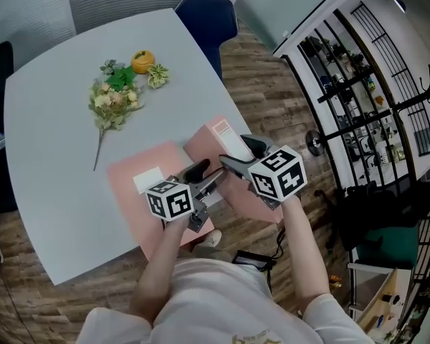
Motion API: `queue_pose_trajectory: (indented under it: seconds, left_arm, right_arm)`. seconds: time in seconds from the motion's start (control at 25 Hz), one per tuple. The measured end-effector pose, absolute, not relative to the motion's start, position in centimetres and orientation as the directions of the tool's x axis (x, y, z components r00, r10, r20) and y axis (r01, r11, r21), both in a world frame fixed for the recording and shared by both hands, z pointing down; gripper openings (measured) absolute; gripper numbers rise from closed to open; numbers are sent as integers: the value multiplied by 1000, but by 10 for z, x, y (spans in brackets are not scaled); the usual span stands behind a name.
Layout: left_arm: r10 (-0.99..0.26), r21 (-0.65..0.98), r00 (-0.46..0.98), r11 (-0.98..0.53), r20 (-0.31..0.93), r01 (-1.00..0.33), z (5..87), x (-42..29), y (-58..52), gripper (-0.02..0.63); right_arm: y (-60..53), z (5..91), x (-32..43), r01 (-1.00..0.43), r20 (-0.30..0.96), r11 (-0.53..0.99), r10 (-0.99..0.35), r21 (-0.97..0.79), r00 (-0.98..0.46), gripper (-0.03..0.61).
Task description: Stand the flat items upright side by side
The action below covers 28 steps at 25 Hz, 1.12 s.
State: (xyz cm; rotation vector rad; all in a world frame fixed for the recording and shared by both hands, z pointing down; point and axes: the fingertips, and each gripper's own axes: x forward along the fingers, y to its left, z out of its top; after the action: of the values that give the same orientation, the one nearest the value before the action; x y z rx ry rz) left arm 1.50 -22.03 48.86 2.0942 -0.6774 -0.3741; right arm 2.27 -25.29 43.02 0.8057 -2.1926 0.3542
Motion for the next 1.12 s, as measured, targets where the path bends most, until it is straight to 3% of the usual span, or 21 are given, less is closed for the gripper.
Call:
queue_pose_trajectory:
  seconds: [1.12]
  left_arm:
    - [-594,846,801,-463,-75,-265,473,31,-227,296]
  right_arm:
    - [-263,386,45,-768,549,641,-645,8,-532,313]
